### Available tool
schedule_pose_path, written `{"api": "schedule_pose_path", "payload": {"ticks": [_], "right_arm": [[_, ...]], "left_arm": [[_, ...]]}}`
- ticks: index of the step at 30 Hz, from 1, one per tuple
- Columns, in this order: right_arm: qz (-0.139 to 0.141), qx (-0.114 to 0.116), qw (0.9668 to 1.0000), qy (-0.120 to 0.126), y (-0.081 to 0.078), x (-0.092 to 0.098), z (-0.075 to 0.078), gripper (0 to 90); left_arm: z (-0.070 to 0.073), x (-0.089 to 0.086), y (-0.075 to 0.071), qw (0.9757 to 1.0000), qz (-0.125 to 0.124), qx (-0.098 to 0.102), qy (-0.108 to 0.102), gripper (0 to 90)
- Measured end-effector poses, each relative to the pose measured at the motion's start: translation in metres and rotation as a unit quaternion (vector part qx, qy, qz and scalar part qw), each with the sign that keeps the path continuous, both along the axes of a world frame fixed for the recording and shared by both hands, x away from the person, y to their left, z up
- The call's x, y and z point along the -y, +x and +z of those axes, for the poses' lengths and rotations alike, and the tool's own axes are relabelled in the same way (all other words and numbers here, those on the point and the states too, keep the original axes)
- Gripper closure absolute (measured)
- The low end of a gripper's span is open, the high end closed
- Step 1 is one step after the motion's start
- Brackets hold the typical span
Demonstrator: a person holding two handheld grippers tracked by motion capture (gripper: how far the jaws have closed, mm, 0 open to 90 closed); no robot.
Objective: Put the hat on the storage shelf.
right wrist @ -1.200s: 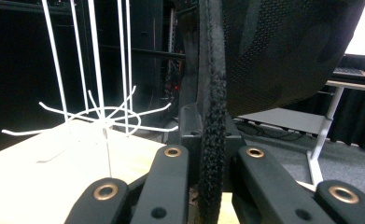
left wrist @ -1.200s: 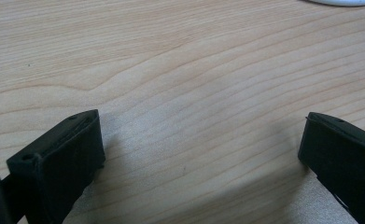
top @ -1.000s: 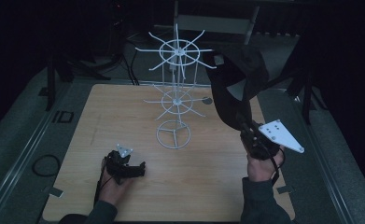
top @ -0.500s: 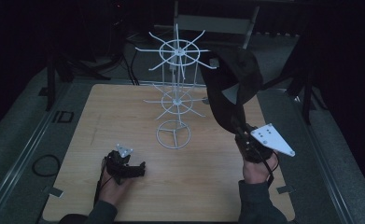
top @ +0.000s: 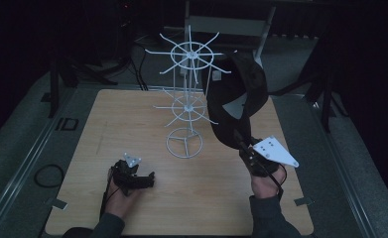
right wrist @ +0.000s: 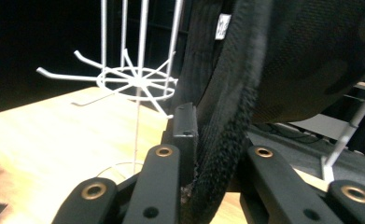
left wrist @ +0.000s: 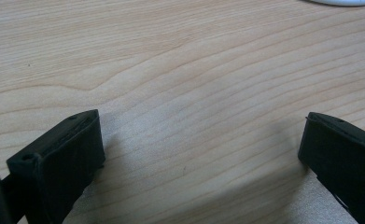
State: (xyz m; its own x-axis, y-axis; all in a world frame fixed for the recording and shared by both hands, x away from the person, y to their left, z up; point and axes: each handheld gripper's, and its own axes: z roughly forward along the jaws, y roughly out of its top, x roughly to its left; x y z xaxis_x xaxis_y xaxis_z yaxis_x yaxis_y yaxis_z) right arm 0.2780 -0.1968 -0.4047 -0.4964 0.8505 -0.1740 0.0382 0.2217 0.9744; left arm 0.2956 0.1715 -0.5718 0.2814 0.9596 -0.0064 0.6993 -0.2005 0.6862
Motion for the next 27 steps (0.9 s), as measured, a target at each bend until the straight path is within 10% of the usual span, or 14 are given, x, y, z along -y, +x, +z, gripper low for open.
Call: {"api": "schedule_pose_path", "payload": {"ticks": [27], "right_arm": [[0.005, -0.069, 0.9976, 0.001, 0.009, -0.003, -0.011, 34.3]], "left_arm": [[0.0, 0.0, 0.0, 1.0, 0.0, 0.0, 0.0, 0.1]]}}
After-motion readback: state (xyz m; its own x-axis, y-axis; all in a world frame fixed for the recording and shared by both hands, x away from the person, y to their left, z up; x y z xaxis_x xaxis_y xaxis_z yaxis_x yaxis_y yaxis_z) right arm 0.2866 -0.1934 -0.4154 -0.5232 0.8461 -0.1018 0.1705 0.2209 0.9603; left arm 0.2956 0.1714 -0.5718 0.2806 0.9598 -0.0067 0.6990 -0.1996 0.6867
